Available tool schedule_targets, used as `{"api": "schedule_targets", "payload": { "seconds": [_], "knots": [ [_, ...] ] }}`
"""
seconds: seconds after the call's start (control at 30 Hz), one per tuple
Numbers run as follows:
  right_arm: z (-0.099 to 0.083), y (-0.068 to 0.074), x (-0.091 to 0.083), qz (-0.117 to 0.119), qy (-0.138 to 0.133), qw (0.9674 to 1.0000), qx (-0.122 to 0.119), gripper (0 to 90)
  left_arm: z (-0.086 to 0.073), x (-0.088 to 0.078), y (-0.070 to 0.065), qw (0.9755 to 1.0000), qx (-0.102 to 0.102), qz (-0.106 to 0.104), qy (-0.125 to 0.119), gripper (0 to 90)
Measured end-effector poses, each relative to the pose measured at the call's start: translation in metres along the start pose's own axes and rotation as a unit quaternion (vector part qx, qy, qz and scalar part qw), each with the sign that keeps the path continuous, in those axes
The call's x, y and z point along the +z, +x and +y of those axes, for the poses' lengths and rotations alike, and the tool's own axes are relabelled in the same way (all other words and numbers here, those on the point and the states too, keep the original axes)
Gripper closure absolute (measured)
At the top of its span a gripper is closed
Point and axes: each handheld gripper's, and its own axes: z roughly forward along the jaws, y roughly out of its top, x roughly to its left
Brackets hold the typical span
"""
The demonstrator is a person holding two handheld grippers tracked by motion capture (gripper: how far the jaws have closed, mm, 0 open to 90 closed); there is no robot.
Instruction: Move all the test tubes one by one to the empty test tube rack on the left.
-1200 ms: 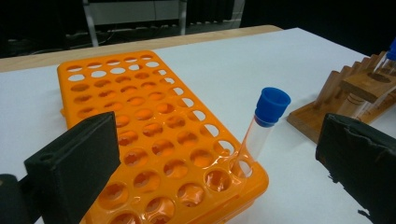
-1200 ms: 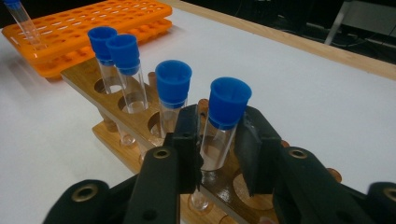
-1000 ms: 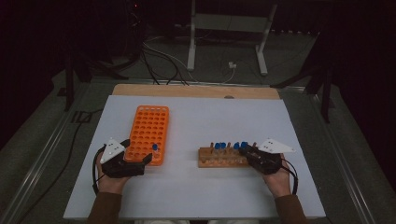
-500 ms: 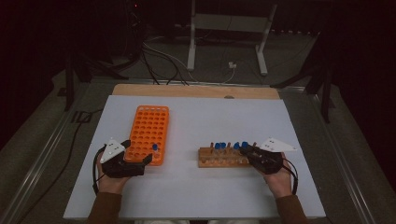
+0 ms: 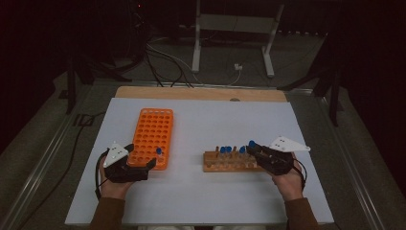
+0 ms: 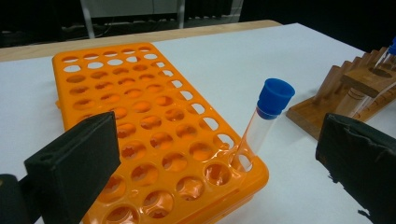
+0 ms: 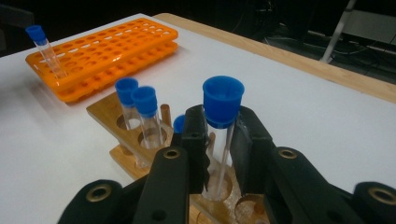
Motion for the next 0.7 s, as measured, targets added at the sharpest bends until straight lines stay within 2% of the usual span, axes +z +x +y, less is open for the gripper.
{"api": "schedule_targets", "payload": {
  "seconds": [0.4,0.7],
  "knots": [
    [0.019,-0.004,-0.014,0.005,-0.011,0.9999,0.001,76.3,0.001,0.001,-0.002,1.0000,-0.005,-0.001,0.000,0.6],
    [0.029,0.005,-0.023,0.016,-0.015,0.9997,-0.011,76.3,0.001,0.001,-0.002,0.9999,-0.014,-0.002,-0.001,0.6]
  ]
}}
